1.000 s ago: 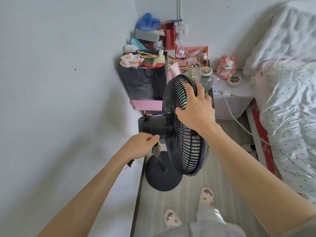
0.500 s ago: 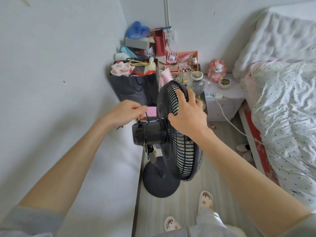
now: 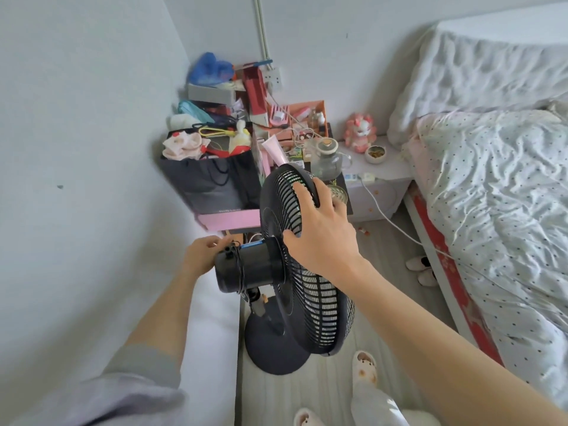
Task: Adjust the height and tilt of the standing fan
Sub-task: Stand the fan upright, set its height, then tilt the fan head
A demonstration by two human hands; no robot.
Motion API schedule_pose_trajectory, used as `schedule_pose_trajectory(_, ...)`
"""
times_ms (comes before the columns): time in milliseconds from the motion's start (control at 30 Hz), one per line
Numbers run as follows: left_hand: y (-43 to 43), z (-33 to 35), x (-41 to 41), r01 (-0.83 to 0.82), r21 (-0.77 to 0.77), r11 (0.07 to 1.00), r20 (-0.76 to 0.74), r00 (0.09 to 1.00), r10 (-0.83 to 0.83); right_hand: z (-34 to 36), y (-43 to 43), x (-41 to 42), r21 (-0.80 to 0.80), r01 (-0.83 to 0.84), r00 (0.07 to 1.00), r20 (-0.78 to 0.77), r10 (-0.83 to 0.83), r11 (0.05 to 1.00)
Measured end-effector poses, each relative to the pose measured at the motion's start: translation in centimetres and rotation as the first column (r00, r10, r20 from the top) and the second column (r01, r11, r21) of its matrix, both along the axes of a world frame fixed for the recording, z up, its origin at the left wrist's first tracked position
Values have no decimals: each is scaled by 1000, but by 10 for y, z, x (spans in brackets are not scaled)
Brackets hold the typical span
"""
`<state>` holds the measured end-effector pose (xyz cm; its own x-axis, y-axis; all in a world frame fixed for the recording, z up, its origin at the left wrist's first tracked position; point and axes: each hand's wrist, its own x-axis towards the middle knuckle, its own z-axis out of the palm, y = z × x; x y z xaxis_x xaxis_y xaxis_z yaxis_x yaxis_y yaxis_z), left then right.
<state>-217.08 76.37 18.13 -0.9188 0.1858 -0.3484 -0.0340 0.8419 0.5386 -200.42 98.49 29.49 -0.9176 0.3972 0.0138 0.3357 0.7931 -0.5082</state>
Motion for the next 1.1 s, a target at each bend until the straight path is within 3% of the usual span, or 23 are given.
schedule_pose_trajectory(67, -3, -22, 19, -268, 263, 927, 133, 962, 240, -1, 0, 0, 1, 5, 1000, -2, -5, 1000)
schedule_pose_trajectory(167, -6, -49, 50, -641, 411, 648, 441, 762, 474, -1, 3, -1, 3, 1, 1000, -16, -1, 1000)
schedule_pose_trajectory(267, -5, -61, 72, -703, 443, 556, 506, 708, 492, 0, 2, -6, 9, -20, 1000, -24, 20, 1000)
schedule_pose_trajectory(400, -4, -66, 89, -822, 446, 355, 692, 568, 445, 0, -6, -10, 1, -28, 999, -24, 28, 1000)
schedule_pose_trajectory(600, -6, -61, 103, -874, 434, 218, 754, 485, 443, -1, -7, -7, 44, -33, 999, -33, 34, 999)
schedule_pose_trajectory(767, -21, -56, 117, -845, 462, 269, 734, 535, 418, -1, -10, -6, 54, -29, 999, -32, 30, 998)
schedule_pose_trajectory(900, -31, -45, 110, -705, 485, 518, 633, 691, 349, 0, -8, -6, 46, -9, 1000, -20, 10, 999)
schedule_pose_trajectory(1000, -37, -30, 96, -565, 411, 715, 550, 779, 300, 1, -9, -6, 44, 0, 1000, -11, 1, 999)
schedule_pose_trajectory(1100, -37, -15, 77, -487, 317, 814, 444, 834, 327, 1, -13, -4, 49, -7, 1000, -11, 8, 999)
